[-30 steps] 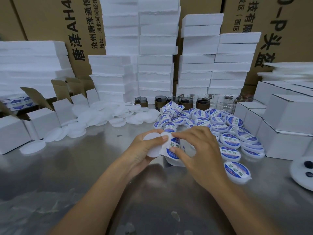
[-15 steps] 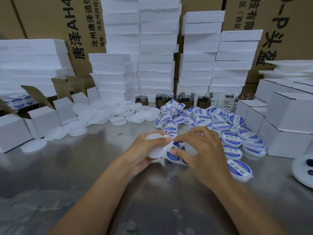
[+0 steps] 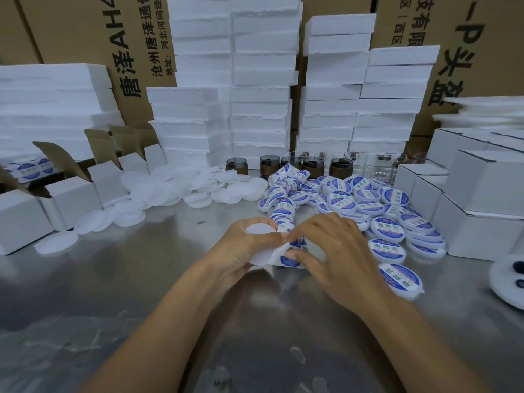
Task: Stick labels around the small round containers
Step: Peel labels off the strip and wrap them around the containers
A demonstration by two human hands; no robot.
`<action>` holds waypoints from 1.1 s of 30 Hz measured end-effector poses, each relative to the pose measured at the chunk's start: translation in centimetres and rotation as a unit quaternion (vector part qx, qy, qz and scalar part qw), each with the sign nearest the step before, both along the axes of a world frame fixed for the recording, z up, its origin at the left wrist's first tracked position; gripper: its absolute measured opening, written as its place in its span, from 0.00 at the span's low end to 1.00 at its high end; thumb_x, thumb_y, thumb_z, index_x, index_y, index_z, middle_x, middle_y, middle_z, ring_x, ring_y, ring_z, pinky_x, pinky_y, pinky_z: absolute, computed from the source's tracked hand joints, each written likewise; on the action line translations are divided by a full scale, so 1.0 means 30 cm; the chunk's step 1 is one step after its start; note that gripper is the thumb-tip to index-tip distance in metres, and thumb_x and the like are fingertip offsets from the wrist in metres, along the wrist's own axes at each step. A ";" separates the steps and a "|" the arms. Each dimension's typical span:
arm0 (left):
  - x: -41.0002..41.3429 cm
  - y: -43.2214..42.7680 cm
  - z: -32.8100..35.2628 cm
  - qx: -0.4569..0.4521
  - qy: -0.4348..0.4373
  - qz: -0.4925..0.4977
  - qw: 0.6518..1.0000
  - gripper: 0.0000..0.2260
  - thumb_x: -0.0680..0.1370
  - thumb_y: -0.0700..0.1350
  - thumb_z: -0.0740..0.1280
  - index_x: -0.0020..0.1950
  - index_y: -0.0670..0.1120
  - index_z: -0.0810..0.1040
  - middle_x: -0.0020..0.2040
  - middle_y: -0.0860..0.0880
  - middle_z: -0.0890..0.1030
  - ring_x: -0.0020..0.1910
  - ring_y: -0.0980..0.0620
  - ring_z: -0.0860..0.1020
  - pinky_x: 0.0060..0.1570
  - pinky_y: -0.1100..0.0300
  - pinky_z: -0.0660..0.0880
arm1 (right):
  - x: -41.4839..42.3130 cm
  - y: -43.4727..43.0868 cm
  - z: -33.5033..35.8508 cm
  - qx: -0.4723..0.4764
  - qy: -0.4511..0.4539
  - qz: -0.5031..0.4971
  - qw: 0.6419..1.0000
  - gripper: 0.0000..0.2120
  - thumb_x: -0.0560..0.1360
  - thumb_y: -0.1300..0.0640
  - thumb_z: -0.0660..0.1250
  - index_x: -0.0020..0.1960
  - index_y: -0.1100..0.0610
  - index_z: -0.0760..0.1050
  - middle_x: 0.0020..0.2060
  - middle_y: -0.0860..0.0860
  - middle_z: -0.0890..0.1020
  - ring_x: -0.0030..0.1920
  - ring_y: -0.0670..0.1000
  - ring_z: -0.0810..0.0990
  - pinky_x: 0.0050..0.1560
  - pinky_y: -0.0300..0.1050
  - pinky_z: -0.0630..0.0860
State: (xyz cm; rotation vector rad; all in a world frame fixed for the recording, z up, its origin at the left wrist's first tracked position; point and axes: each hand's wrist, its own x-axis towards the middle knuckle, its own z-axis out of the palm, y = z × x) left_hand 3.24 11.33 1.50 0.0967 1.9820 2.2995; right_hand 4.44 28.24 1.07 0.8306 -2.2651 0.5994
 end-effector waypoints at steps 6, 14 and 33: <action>0.002 -0.001 0.003 -0.006 -0.002 -0.014 1.000 0.15 0.57 0.44 0.77 0.39 0.44 0.76 0.39 0.43 0.81 0.37 0.47 0.79 0.40 0.57 0.75 | -0.007 0.016 0.005 -0.042 -0.067 0.045 0.996 0.06 0.71 0.54 0.67 0.47 0.47 0.78 0.44 0.40 0.81 0.47 0.42 0.74 0.51 0.43 0.65; -0.015 -0.003 -0.013 -0.001 -0.017 0.017 1.000 0.08 0.69 0.38 0.73 0.35 0.46 0.76 0.41 0.41 0.79 0.40 0.44 0.76 0.39 0.56 0.71 | 0.001 0.002 0.021 -0.017 0.019 0.003 1.000 0.05 0.69 0.57 0.68 0.42 0.54 0.82 0.39 0.47 0.83 0.40 0.51 0.81 0.44 0.47 0.73; -0.077 -0.034 -0.052 -0.008 0.033 0.205 0.978 0.09 0.68 0.38 0.76 0.41 0.46 0.77 0.44 0.43 0.79 0.41 0.46 0.76 0.36 0.58 0.75 | -0.004 -0.009 0.042 -0.343 -0.178 0.032 0.922 0.10 0.73 0.62 0.68 0.38 0.48 0.74 0.46 0.43 0.77 0.49 0.34 0.74 0.52 0.31 0.67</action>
